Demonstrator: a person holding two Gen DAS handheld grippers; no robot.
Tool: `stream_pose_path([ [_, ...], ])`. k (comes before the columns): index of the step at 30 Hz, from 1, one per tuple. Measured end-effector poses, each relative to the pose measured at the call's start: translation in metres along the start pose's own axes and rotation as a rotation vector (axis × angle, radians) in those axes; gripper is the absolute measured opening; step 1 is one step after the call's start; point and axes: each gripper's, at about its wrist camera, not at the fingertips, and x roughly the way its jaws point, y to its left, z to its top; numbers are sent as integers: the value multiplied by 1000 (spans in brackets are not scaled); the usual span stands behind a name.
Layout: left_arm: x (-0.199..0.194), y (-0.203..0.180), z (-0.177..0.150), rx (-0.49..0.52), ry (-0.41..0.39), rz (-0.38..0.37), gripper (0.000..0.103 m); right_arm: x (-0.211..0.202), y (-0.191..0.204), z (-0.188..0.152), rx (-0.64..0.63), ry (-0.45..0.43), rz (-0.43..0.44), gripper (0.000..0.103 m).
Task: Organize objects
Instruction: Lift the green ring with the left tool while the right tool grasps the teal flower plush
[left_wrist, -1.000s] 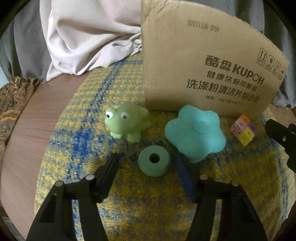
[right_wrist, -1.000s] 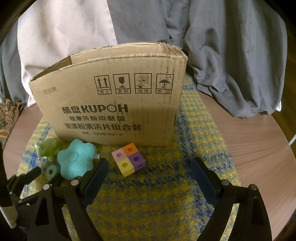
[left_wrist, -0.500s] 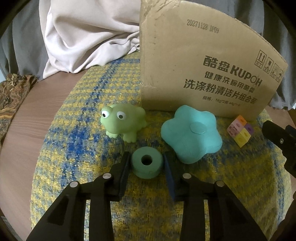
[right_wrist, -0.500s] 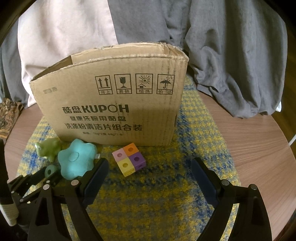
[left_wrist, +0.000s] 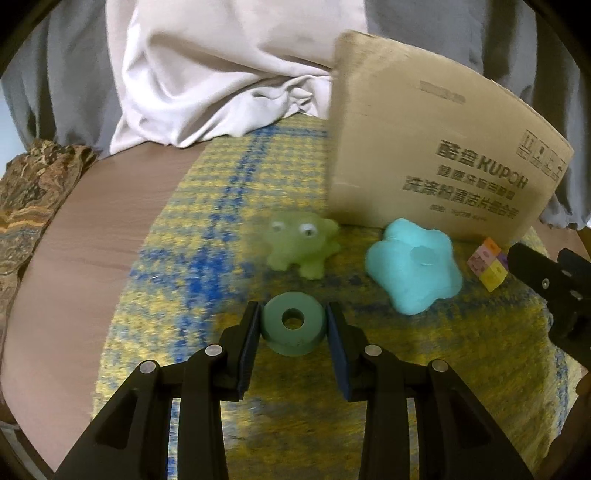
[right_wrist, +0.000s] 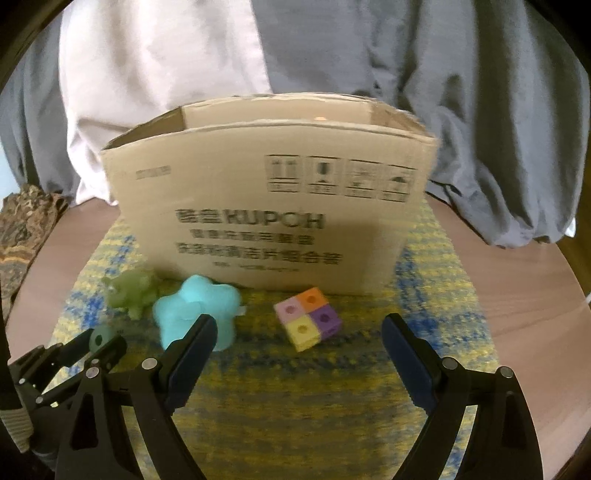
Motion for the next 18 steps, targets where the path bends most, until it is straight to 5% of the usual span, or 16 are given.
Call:
stream_pose_path([
  [18,-2,52,-4,-80,-9,64,35,43,67,0,-113,97,70,96],
])
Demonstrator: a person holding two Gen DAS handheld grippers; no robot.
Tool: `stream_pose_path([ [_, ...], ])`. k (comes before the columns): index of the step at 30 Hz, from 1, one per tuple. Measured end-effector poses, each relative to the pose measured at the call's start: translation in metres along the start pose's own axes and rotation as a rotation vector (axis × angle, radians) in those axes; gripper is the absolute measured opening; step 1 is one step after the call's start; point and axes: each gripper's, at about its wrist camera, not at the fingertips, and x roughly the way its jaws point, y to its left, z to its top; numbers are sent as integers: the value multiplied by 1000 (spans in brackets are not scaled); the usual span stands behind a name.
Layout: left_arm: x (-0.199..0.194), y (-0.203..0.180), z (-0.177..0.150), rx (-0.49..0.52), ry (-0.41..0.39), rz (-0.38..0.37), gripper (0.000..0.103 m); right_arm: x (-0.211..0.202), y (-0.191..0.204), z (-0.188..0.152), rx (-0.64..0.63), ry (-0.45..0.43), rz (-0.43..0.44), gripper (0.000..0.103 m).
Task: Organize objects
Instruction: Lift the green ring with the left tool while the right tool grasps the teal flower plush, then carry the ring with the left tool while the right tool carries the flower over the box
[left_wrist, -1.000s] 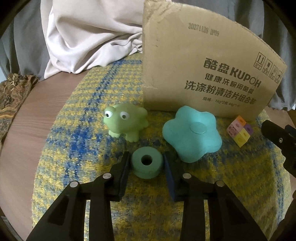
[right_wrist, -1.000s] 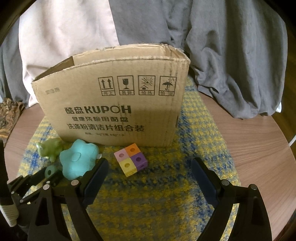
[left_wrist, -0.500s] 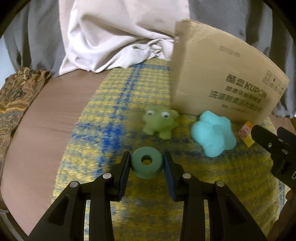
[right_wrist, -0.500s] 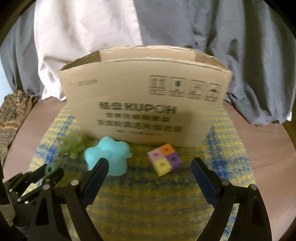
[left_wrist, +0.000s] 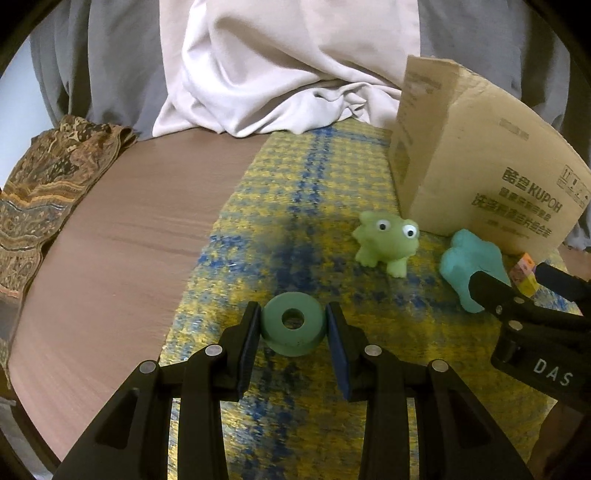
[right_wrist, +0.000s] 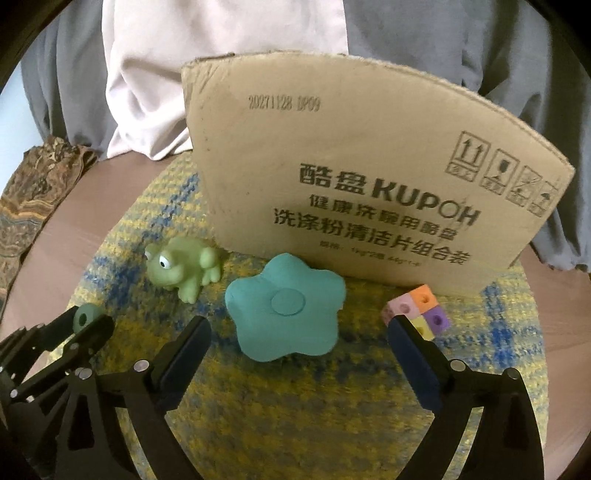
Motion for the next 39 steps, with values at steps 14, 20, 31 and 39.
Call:
stream_pose_path([
  [14,9,1,0,4,15,-3,35,33,4,4,10,90,-2,96],
  [20,11,1,0,7,18,-4,35,42,4,4,26,118,6,90],
  [31,6,0,2,15,6,-2,35,26,14,1,-7,70,27,61],
  [39,-5,-7,5,24,-14,-9,35,-4,0,-4,-2,17,33,60],
])
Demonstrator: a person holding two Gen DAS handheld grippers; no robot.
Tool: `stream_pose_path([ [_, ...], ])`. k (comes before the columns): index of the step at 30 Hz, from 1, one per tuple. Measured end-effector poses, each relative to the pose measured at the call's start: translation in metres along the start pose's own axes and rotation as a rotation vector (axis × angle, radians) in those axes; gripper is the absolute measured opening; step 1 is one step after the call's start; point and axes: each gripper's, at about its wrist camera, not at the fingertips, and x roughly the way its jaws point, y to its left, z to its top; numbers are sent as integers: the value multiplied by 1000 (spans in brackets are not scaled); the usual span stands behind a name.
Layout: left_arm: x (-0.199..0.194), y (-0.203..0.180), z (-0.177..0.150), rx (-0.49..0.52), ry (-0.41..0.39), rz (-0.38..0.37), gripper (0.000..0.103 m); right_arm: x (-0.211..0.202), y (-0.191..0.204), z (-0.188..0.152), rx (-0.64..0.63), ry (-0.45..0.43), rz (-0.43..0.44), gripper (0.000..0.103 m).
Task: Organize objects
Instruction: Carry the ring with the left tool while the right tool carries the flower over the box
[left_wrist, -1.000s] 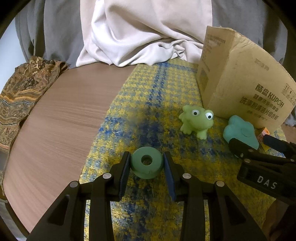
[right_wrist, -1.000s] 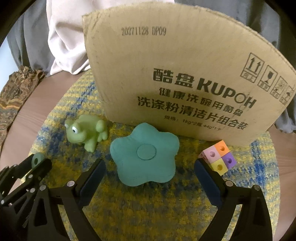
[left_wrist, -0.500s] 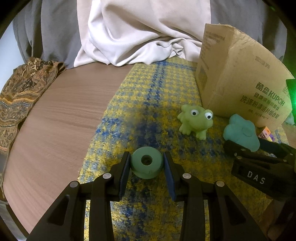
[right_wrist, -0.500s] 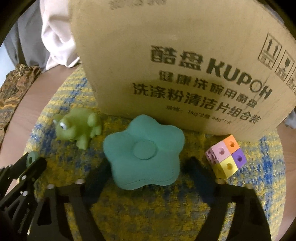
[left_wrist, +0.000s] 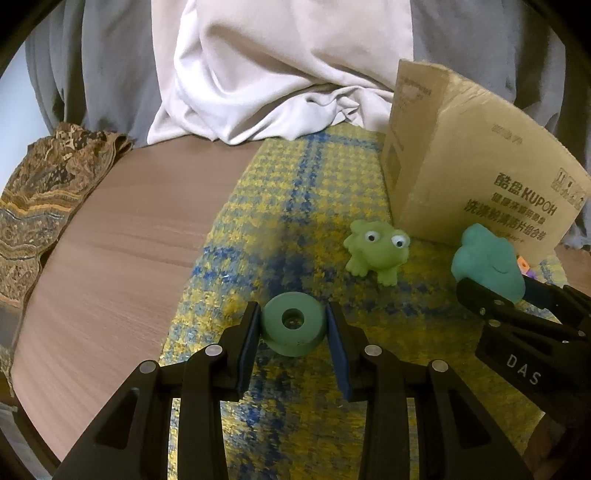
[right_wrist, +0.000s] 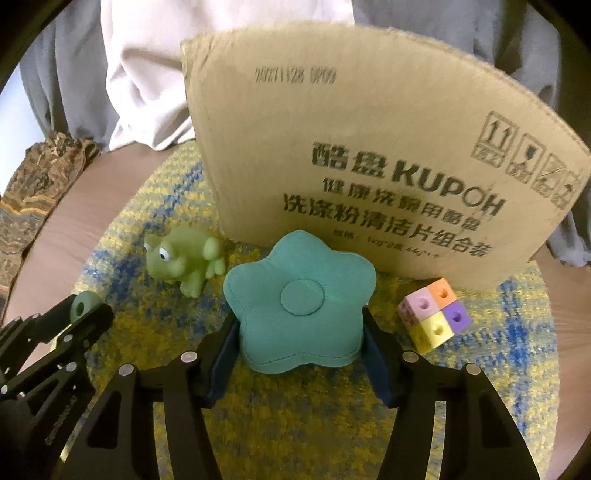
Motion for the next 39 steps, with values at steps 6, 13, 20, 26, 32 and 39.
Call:
stream_pose_path([
  [6,-12,-9,3,13,-25,-4,35,-12,-8,-5,19,-28,2,60],
  [13,-24,-24,7,35,-46,-19,35,-35,-26,-8,40,-67,-23,60],
  [20,-38,-43,17,62,-78,-44,35,-59,-46,-2,68,-104,-51,60],
  [26,-51,-60,30,87,-108,-65,35,-74,-57,6,85,-139,-69,60],
  [32,-63,-74,44,109,-142,-82,35,-96,-72,14,97,-179,-83,60],
  [39,-75,-92,61,129,-175,-106,35,-113,-84,26,112,-223,-95,60],
])
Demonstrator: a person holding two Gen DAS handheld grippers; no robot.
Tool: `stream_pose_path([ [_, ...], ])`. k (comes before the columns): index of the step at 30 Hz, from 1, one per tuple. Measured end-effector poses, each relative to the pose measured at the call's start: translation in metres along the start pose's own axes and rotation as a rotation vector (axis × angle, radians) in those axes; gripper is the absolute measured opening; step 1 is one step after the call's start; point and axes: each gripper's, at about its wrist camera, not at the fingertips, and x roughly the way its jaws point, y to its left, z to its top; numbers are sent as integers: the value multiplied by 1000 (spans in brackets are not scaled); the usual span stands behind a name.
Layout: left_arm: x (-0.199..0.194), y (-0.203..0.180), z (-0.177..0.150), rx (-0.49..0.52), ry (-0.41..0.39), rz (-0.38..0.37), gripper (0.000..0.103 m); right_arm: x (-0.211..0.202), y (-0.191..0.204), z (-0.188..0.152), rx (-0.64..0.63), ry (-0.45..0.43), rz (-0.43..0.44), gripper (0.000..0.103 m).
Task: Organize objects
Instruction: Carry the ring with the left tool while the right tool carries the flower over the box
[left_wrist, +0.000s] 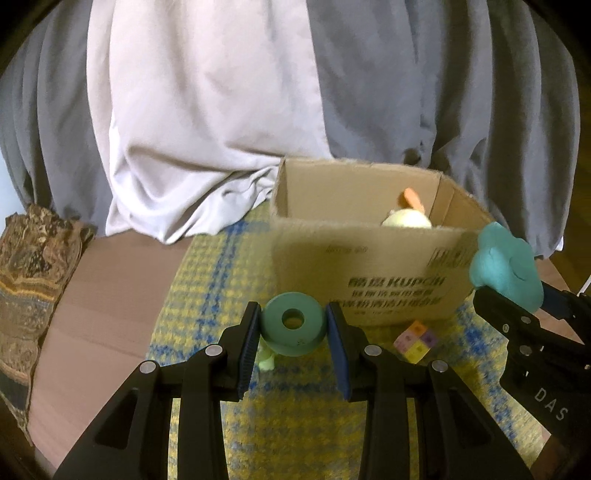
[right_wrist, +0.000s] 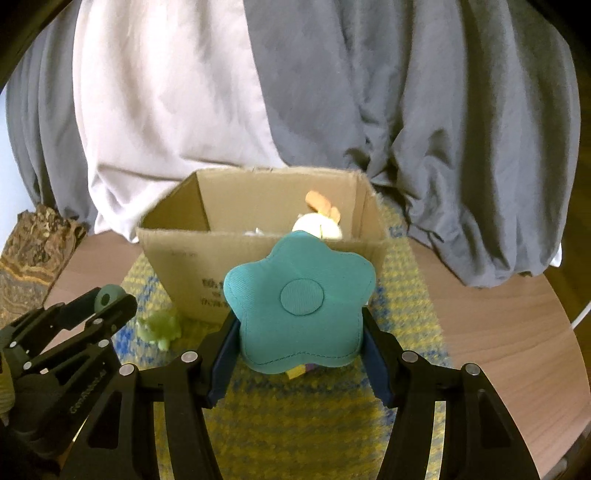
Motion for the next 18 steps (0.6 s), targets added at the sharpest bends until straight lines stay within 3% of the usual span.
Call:
stream_pose_path([
  [18,-5,-17,61,24,-76,-17,35,-5,-14,51,-2,-66,-2,60],
])
